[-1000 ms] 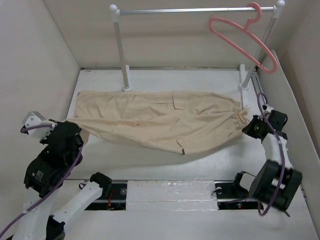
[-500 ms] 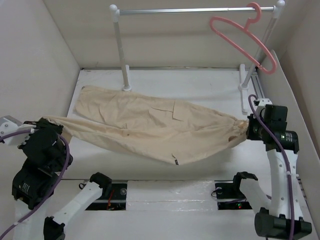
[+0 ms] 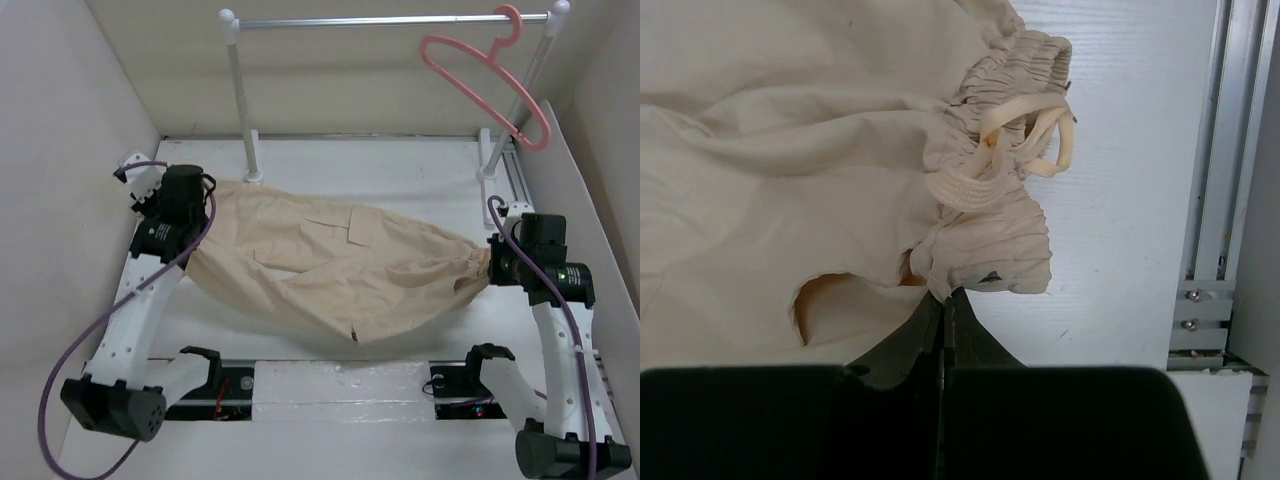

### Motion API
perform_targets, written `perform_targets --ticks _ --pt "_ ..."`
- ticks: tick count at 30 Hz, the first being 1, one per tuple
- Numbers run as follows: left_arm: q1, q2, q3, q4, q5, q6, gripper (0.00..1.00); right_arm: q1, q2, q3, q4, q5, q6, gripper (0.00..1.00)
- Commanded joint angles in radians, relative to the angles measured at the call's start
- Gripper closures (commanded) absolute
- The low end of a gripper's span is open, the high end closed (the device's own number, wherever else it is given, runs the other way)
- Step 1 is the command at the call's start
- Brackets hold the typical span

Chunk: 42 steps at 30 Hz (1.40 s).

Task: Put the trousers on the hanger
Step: Fold the trousers at the center of the board.

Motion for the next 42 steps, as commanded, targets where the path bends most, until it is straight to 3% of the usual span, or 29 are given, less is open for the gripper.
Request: perform_targets --ticks 1,3,10,20,21,22,23,24,25,28,31,32,33,35,36,37,39,42 --pt "0.2 0.1 0.117 0.068 0.241 0.062 1.0 0.013 -0.004 0.024 0.075 -0.001 -0.012 1.0" --pt "0.335 0.152 0.165 0.058 0.381 0.065 1.0 0.013 0.014 0.021 0.095 -0.009 -0.012 1.0" --pt "0.42 0.362 0.38 0.052 0.46 0.042 1.0 -0.01 0.165 0.091 0.243 -0.01 -0.023 1.0" --pt "0.431 0.85 0.812 0.03 0.434 0.065 1.0 -0.11 0.628 0.235 0.501 -0.047 0.04 0.99" --pt "0.431 0.89 0.863 0.03 0.46 0.077 0.93 -0.11 0.702 0.264 0.526 -0.049 0.048 0.9" --pt "0.431 0.927 0.889 0.024 0.487 0.086 0.81 -0.11 0.735 0.28 0.53 -0.053 0.057 0.8" --pt "0.443 0.985 0.894 0.024 0.524 0.085 0.49 -0.11 0.766 0.29 0.538 -0.067 0.059 0.53" --pt "0.443 1.001 0.886 0.032 0.53 0.085 0.29 -0.101 0.786 0.3 0.555 -0.076 0.063 0.38" --pt "0.455 1.013 0.889 0.037 0.541 0.091 0.06 -0.101 0.795 0.309 0.564 -0.066 0.065 0.16" --pt "0.486 1.029 0.886 0.024 0.581 0.082 0.01 -0.052 0.724 0.297 0.56 -0.052 0.056 0.0" --pt "0.504 0.969 0.799 0.02 0.59 0.054 0.02 0.026 0.577 0.242 0.554 -0.079 0.048 0.0" --pt "0.515 0.862 0.697 0.068 0.592 0.037 0.13 0.09 0.485 0.144 0.557 -0.07 0.046 0.01" --pt "0.515 0.861 0.632 0.069 0.592 0.026 0.13 0.126 0.484 0.143 0.569 -0.07 0.048 0.01" --pt "0.55 0.736 0.491 0.163 0.669 0.006 0.32 0.187 0.35 0.012 0.599 -0.076 0.063 0.32" --pt "0.566 0.711 0.372 0.185 0.703 -0.018 0.35 0.229 0.311 -0.031 0.621 -0.09 0.077 0.49" --pt "0.587 0.685 0.319 0.194 0.745 -0.033 0.36 0.246 0.28 -0.073 0.63 -0.123 0.079 0.84" --pt "0.63 0.636 0.177 0.237 0.843 -0.046 0.38 0.27 0.211 -0.163 0.62 -0.142 0.074 0.99" --pt "0.641 0.599 0.066 0.303 0.877 -0.031 0.35 0.304 0.156 -0.251 0.61 -0.193 0.042 0.94"
